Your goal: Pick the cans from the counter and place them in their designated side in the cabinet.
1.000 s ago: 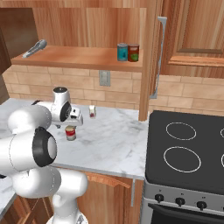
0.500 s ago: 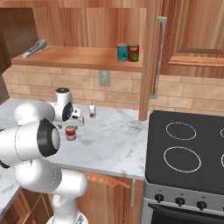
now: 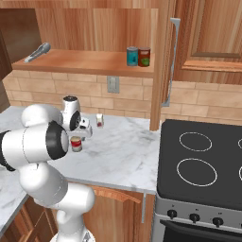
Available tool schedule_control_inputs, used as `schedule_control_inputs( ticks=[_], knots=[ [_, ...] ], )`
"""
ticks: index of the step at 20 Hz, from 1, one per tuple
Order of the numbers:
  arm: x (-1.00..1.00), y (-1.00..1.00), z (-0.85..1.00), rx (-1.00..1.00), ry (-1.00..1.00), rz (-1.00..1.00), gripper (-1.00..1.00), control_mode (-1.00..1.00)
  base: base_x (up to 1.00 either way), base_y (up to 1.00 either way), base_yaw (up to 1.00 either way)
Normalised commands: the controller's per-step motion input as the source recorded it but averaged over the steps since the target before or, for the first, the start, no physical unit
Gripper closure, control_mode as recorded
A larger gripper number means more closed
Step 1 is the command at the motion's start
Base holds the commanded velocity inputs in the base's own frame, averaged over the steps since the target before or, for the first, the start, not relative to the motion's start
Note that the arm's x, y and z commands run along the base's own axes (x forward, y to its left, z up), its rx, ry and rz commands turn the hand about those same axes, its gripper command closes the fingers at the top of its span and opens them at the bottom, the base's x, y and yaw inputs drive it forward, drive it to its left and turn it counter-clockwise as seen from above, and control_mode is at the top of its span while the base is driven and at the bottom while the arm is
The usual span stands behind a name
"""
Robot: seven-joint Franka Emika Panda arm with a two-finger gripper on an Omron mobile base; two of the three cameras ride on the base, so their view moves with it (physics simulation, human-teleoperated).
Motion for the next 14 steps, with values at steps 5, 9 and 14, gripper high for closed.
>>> schedule_control_inputs(
  ticks=[5, 9, 14],
  knots=[
    [0.07, 0.02, -0.15, 0.0, 0.03, 0.0, -1.0, -1.0, 0.0, 0.0, 0.0],
    [0.01, 0.03, -0.16, 0.0, 0.03, 0.0, -1.0, -1.0, 0.0, 0.0, 0.0],
    [0.03, 0.03, -0.16, 0.0, 0.02, 0.0, -1.0, -1.0, 0.0, 0.0, 0.0]
  ],
)
